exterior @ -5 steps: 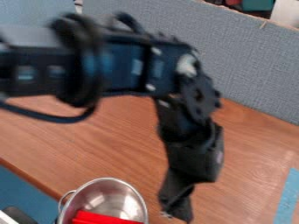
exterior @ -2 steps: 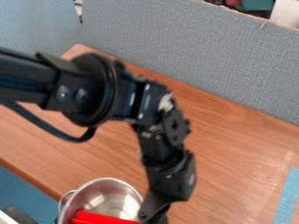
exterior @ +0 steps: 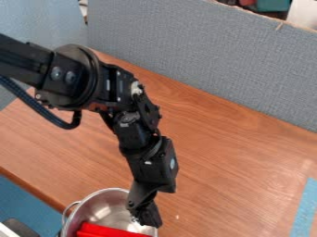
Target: Put the red object in the metal pot
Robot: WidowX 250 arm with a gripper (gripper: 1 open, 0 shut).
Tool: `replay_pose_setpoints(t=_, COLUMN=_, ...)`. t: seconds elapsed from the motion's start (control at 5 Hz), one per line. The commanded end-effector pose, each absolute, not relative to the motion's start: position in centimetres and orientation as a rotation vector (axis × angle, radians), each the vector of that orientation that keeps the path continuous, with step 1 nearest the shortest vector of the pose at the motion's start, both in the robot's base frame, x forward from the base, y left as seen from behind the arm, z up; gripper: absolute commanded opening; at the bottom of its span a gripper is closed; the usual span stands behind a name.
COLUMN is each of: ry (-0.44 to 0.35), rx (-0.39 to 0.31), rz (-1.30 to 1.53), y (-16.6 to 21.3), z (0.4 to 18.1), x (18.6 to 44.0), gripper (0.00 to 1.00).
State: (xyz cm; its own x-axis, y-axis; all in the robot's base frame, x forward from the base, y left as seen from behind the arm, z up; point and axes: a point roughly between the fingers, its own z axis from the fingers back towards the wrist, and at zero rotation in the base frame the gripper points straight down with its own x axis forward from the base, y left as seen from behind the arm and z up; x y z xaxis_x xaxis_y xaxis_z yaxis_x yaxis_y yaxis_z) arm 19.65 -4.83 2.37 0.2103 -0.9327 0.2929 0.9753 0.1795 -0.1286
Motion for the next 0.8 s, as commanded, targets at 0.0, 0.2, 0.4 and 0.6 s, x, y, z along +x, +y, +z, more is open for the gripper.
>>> replay_pose_setpoints(t=0.0, ry=-0.158, rx=-0.337, rz=-1.537, y=-2.3, z=3.7, x=18.4, gripper=1.0)
replay_pose_setpoints(t=0.2, ry=-0.12, rx=-0.358, rz=-1.756, y=-1.0, z=5.2, x=17.3, gripper=1.0)
replay_pose_setpoints(t=0.4, ry=-0.089, rx=-0.395, rz=-1.958, y=0.8, z=5.6, x=17.7, gripper=1.0)
replay_pose_setpoints(t=0.6, ry=-0.047, rx=-0.414, rz=-1.853, y=-2.4, z=6.9, x=18.2, gripper=1.0)
